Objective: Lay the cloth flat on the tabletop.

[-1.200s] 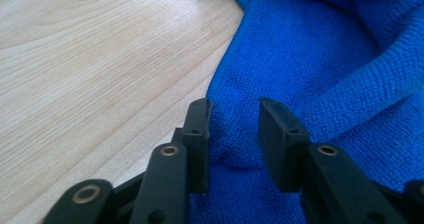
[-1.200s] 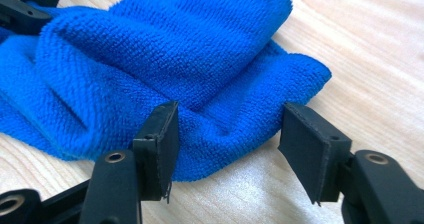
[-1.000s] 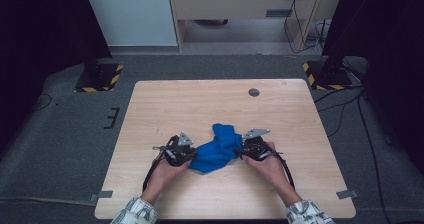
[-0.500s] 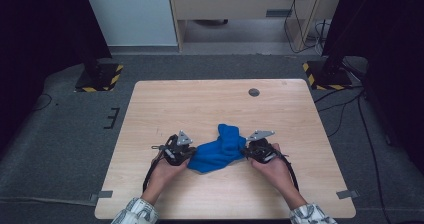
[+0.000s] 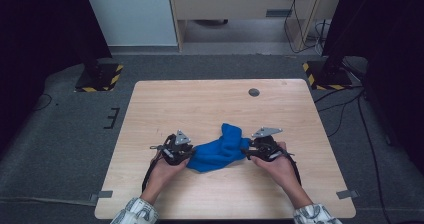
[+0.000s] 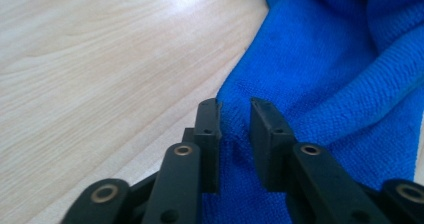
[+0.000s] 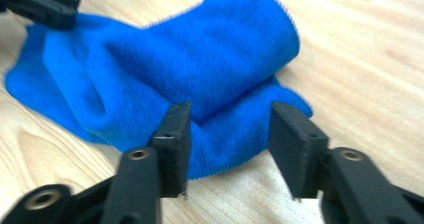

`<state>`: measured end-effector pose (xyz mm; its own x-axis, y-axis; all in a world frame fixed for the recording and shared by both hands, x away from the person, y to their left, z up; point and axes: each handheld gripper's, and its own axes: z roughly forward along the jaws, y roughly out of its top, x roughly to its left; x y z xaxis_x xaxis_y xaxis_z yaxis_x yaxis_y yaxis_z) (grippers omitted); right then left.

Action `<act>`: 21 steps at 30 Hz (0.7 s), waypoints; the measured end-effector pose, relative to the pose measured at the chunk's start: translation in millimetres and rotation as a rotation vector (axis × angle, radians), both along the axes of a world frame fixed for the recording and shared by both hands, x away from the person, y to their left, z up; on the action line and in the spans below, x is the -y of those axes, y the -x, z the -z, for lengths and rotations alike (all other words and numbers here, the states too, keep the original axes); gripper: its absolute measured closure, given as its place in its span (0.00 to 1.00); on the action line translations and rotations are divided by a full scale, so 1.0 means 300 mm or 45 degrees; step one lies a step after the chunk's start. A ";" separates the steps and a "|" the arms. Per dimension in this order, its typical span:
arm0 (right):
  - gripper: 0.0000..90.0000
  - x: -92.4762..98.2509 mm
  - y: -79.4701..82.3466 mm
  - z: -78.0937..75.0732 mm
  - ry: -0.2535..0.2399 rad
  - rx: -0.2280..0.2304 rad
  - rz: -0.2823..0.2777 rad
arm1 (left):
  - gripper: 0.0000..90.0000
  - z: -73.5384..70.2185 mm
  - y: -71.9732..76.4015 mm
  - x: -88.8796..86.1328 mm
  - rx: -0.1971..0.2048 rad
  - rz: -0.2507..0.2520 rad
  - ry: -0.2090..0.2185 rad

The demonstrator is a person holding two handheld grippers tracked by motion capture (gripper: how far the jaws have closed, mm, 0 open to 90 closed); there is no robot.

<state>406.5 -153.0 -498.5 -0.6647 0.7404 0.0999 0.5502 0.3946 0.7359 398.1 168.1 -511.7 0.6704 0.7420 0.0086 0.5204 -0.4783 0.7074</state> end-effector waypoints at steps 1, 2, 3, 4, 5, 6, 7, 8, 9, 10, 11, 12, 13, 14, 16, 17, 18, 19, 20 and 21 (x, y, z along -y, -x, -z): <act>0.53 0.001 0.000 -0.007 -0.011 0.004 0.008 | 0.80 0.000 0.000 0.000 0.000 0.000 0.000; 0.52 0.003 -0.002 -0.017 -0.024 0.017 0.011 | 0.79 -0.001 0.001 0.000 0.009 -0.003 0.001; 0.51 0.001 -0.003 -0.024 -0.029 0.025 0.016 | 0.78 -0.001 0.002 0.000 0.012 -0.004 0.006; 0.51 0.001 -0.003 -0.024 -0.029 0.025 0.016 | 0.77 -0.001 0.002 0.000 0.012 -0.004 0.006; 0.50 -0.001 -0.005 -0.028 -0.031 0.029 0.019 | 0.77 -0.004 0.004 0.002 0.022 -0.005 0.006; 0.48 -0.015 -0.015 -0.034 -0.044 0.047 0.038 | 0.75 -0.009 0.008 0.004 0.034 -0.003 0.018; 0.47 -0.022 -0.020 -0.035 -0.044 0.047 0.044 | 0.74 -0.013 0.010 0.007 0.044 -0.005 0.029; 0.47 -0.022 -0.020 -0.035 -0.044 0.047 0.044 | 0.73 -0.013 0.010 0.007 0.044 -0.005 0.029; 0.46 -0.037 -0.028 -0.036 -0.031 0.050 0.044 | 0.73 -0.016 0.013 0.010 0.053 -0.002 0.034; 0.45 -0.066 -0.042 -0.040 -0.016 0.056 0.037 | 0.71 -0.018 0.015 0.015 0.066 0.002 0.037; 0.45 -0.066 -0.042 -0.040 -0.016 0.056 0.037 | 0.69 -0.018 0.015 0.015 0.066 0.002 0.037; 0.42 -0.105 -0.061 -0.048 0.006 0.062 0.034 | 0.67 -0.018 0.016 0.018 0.072 0.002 0.039; 0.42 -0.105 -0.061 -0.048 0.006 0.062 0.034 | 0.67 -0.019 0.017 0.020 0.076 0.002 0.041; 0.41 -0.118 -0.069 -0.052 0.016 0.070 0.031 | 0.67 -0.019 0.018 0.022 0.083 0.006 0.044; 0.38 -0.168 -0.104 -0.066 0.032 0.082 0.038 | 0.64 -0.019 0.019 0.025 0.088 0.005 0.042; 0.38 -0.177 -0.113 -0.068 0.040 0.087 0.038 | 0.63 -0.017 0.018 0.025 0.088 0.004 0.041; 0.38 -0.177 -0.113 -0.068 0.040 0.087 0.038 | 0.62 -0.017 0.018 0.025 0.088 0.004 0.041; 0.37 -0.190 -0.124 -0.069 0.051 0.089 0.040 | 0.62 -0.016 0.018 0.026 0.088 0.001 0.038; 0.36 -0.212 -0.151 -0.064 0.066 0.079 0.053 | 0.61 -0.012 0.016 0.025 0.082 0.001 0.030; 0.36 -0.212 -0.151 -0.064 0.066 0.079 0.053 | 0.61 -0.012 0.016 0.025 0.082 0.001 0.030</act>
